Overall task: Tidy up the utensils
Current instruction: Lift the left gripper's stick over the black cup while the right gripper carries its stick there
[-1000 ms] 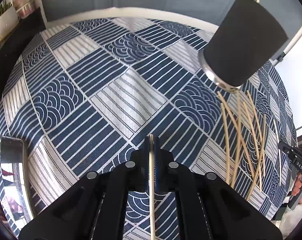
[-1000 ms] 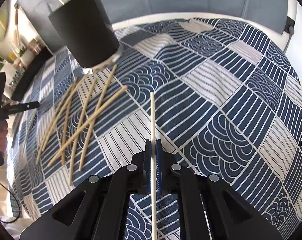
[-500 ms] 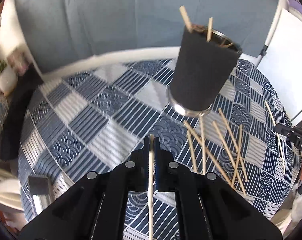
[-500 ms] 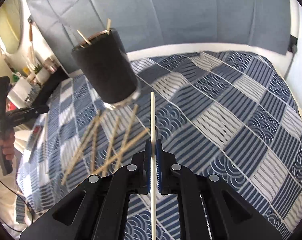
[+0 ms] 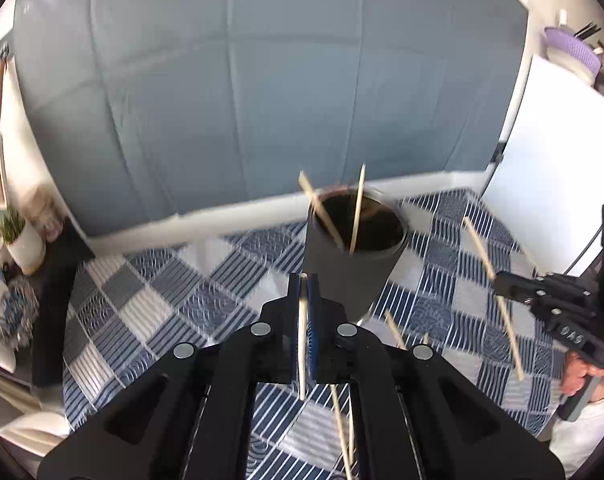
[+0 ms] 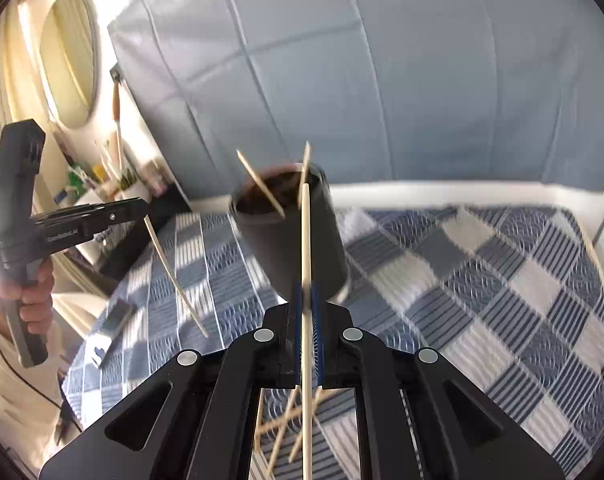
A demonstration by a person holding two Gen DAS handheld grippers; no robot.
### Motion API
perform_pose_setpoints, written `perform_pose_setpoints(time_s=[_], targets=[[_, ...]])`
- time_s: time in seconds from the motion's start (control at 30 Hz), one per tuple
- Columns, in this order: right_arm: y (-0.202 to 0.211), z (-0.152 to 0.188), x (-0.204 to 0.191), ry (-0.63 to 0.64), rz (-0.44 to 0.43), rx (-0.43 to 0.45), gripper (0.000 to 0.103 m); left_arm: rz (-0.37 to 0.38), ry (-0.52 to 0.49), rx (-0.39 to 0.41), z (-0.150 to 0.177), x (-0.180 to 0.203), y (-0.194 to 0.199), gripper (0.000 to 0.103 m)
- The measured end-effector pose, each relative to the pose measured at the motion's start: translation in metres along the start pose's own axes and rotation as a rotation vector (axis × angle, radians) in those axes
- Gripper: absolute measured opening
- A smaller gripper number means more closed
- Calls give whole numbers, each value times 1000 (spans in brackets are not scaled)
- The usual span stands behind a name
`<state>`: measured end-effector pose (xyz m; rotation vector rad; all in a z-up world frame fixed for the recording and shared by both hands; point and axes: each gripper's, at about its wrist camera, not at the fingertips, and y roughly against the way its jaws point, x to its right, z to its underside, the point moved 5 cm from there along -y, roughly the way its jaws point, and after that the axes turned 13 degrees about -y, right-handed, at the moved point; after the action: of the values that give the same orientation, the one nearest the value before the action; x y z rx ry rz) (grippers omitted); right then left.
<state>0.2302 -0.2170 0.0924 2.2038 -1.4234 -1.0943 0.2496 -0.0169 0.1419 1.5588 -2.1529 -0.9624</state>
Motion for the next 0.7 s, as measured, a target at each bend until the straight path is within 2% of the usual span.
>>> perform_pose_setpoints(time_s=[0.3,0.37,0.5,0.7], targets=[[-4,-59,-28,7,-103,120,5,-21,-31,135,-76,3,32,4],[-5,-73,-30,4,-135,164,5,-58,-49,167,-92,4,37,4],[-13,-99,-34,0,-176,216,5,-84,-94,189,-117,12,30,4],[-27,-126,-36,-24,-293,283,5,-62,-144,268,-141,25,18,4]])
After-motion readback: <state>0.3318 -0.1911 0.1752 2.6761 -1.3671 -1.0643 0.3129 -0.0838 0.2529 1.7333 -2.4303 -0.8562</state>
